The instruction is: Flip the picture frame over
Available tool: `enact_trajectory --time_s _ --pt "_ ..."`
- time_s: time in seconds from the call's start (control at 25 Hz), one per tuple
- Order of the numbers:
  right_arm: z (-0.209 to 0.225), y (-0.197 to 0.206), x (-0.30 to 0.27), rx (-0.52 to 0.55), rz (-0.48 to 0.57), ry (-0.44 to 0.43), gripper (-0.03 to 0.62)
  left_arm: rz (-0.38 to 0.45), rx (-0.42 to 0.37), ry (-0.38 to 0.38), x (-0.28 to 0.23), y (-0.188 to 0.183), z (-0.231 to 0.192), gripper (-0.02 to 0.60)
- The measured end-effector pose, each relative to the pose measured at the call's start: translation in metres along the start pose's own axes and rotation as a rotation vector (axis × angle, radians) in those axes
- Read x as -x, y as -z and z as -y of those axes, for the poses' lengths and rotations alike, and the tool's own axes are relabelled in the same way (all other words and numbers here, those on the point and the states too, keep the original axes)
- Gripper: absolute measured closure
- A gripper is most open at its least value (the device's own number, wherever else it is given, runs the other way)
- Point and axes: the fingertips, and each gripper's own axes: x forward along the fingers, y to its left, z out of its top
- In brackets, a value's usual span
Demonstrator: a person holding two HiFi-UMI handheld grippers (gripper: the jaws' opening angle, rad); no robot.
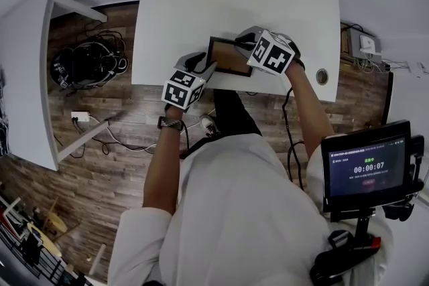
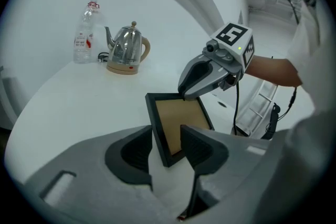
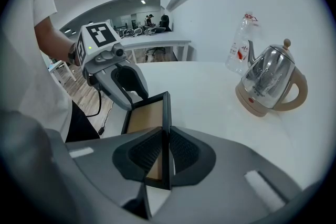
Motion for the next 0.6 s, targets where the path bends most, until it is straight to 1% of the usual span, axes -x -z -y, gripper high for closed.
enact_trajectory --time_s 0.16,0.24,0.44,0.6 --pt "-0.006 -0.004 0.003 0.048 0.021 -0.012 0.546 -0.015 -0.026 0.061 -0.005 -0.001 0.004 0.388" --pt "-0.008 -0.008 0.005 0.068 0.037 -0.019 0.546 -0.011 -0.031 0.076 -0.004 0.000 0.003 0.385" --pt "-0.013 -0.012 0.007 0.088 0.054 -0.045 0.546 -0.002 -0.037 0.091 -0.006 0.002 0.004 0.385" --pt "-0.014 -0.013 0.006 0.090 0.054 -0.046 0.546 -0.009 -0.054 0.069 -0.007 0.003 0.003 0.388"
